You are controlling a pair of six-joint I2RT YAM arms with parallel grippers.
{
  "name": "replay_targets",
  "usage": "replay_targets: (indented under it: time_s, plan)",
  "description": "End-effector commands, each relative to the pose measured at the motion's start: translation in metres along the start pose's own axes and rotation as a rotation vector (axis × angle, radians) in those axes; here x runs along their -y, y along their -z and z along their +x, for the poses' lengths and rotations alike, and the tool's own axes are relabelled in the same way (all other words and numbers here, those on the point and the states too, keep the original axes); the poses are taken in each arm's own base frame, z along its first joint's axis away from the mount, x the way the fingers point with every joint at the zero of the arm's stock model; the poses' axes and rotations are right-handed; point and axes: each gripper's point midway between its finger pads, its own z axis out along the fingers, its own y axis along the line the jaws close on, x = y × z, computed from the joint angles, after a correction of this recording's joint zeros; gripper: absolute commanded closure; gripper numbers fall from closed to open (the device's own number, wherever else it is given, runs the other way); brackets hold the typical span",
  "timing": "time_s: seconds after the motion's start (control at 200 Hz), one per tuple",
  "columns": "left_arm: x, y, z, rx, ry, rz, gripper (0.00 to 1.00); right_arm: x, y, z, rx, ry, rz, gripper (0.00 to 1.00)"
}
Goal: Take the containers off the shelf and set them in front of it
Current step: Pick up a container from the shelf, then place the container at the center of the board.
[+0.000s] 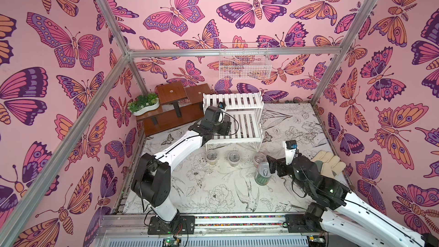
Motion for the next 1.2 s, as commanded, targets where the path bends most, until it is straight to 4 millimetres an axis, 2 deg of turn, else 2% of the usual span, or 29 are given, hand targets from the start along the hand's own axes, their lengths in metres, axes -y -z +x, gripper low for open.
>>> replay_targets:
  time_s: [0.0,0.3,0.496,0.741,0.891,0.901,0.916,1.197]
  plan:
    - [0.008,0.004,-0.006,0.019,-0.001,0.036,0.28,-0.001,0.005,-0.011,0.017,-0.002,-0.014,0.01]
    - [0.018,0.035,-0.014,0.062,-0.008,0.070,0.30,0.000,0.004,-0.014,0.013,-0.006,-0.023,0.01]
    - [0.029,0.060,-0.008,0.070,-0.018,0.101,0.29,0.000,0.002,-0.015,0.005,-0.005,-0.035,0.01]
    - [0.048,0.092,0.007,0.078,-0.034,0.143,0.29,0.000,0.003,-0.018,0.002,-0.009,-0.044,0.01]
    - [0.060,0.101,0.026,0.042,-0.059,0.160,0.29,0.000,0.004,-0.018,-0.003,-0.006,-0.051,0.01]
    - [0.061,0.111,0.021,0.067,-0.059,0.164,0.29,0.000,0.004,-0.018,-0.002,-0.007,-0.051,0.01]
    - [0.063,0.115,0.020,0.075,-0.061,0.170,0.29,0.000,0.004,-0.018,-0.002,-0.008,-0.052,0.01]
    - [0.089,0.130,0.054,0.051,-0.101,0.214,0.28,-0.003,0.006,-0.017,-0.006,-0.016,-0.075,0.01]
